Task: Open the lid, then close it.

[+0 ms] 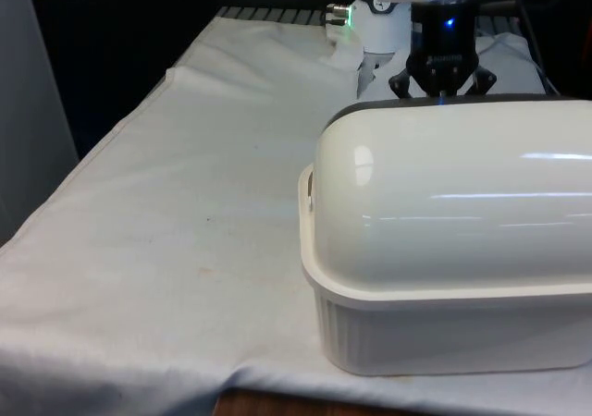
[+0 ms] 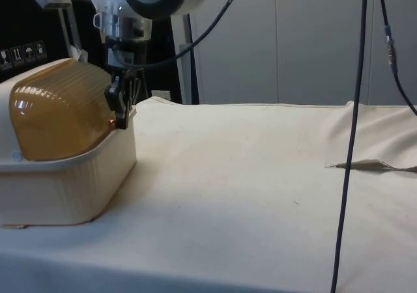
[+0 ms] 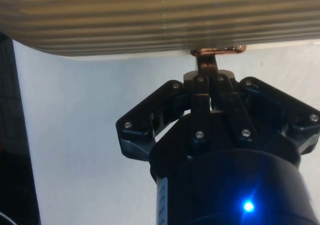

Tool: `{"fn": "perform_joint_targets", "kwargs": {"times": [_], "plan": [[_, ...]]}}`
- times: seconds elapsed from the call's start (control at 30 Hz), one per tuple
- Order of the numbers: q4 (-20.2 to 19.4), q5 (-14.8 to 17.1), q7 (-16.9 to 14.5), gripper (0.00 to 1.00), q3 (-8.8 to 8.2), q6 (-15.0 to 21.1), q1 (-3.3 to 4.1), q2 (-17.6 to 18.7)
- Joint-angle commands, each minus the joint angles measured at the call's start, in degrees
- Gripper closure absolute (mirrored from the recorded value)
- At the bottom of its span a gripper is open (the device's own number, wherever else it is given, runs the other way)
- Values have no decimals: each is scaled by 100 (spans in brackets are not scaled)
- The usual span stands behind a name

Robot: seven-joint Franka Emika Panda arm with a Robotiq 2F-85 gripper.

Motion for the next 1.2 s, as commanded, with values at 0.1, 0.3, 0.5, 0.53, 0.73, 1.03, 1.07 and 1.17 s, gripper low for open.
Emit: {"fn": "perform_joint_targets", "kwargs": {"times": [0.1,0.3,0.5,0.53,0.73,1.03,1.07,1.17], "plan": [[0,46,0,100,23,103,-6,6],[-17,-6,40,100,-6,103,11,-109],[-11,-23,46,100,-17,115,17,-223],[-11,-23,52,100,-17,115,17,-241],[0,0,11,100,0,97,6,-327],[0,0,86,100,11,332,23,-350],[52,-34,166,100,-11,441,52,-298],[74,-40,201,100,-6,533,63,-281]]}}
